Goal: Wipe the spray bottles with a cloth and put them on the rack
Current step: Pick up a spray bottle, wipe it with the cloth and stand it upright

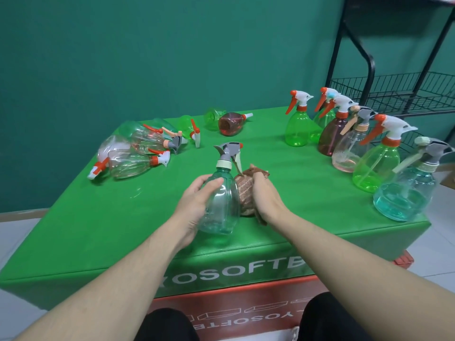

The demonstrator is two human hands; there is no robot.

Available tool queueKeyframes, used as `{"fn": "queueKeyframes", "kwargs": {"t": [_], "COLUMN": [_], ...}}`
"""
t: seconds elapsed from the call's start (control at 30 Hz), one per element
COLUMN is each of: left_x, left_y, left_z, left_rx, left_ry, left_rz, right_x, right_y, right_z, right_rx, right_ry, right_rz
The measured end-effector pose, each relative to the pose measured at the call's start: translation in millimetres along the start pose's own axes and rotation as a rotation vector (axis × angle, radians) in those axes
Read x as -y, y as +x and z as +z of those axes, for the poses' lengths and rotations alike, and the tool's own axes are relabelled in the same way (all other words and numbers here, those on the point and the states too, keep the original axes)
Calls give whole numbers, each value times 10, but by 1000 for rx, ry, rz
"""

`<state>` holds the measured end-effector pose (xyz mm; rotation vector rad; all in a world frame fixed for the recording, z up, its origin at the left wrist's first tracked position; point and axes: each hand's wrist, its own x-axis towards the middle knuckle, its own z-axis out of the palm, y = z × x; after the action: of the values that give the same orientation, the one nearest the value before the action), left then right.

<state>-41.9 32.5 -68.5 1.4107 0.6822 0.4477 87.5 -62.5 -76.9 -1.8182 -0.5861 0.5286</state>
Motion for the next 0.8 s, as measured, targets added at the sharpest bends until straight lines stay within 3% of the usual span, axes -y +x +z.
{"fn": "queueKeyframes", "kwargs": {"t": [0.07, 0.23, 0.43, 0.63, 0.8], "left_x": [-21, 10, 95, 140, 160], "left_y": [-19, -34, -28, 1, -16], "left_z": [-20, -118, -137, -32, 49], "left_rx": [-6, -52, -199, -299, -260], "left_ry": [-43, 102, 399, 498, 622], "left_rz": [6, 56, 153, 200, 179], "right_x": [17, 27, 156, 279, 385], "right_y": [21, -15, -82, -136, -128], "right_z": [-27, -88, -13, 151, 211], "right_rx": [-36, -35, -19, -35, -125], "right_ry": [90, 432, 575, 696, 806], "right_rz": [67, 194, 247, 241, 254]}}
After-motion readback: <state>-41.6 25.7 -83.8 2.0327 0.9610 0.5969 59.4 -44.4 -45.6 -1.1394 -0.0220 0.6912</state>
